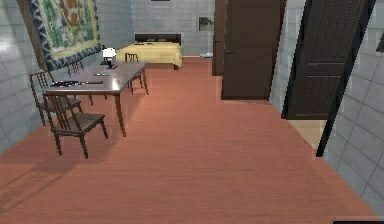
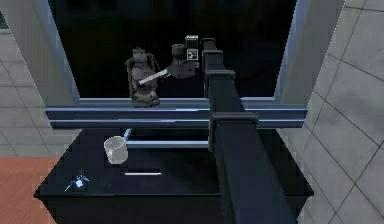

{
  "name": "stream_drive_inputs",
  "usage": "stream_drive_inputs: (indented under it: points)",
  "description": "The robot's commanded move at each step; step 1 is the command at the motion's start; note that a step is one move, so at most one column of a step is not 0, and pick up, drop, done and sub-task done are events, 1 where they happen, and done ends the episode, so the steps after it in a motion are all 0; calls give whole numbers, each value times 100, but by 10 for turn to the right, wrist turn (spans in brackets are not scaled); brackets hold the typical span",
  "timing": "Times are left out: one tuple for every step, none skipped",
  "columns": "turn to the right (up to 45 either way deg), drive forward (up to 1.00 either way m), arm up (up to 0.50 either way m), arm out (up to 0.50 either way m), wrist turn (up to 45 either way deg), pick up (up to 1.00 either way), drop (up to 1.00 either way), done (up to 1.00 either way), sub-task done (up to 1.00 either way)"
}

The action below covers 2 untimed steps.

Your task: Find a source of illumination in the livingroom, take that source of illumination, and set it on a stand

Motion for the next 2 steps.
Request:
stream_drive_inputs:
  points:
    - [0, 0, 0, 0, 420, 0, 0, 0, 0]
    - [0, 0, 0, 0, 0, 0, 100, 0, 0]
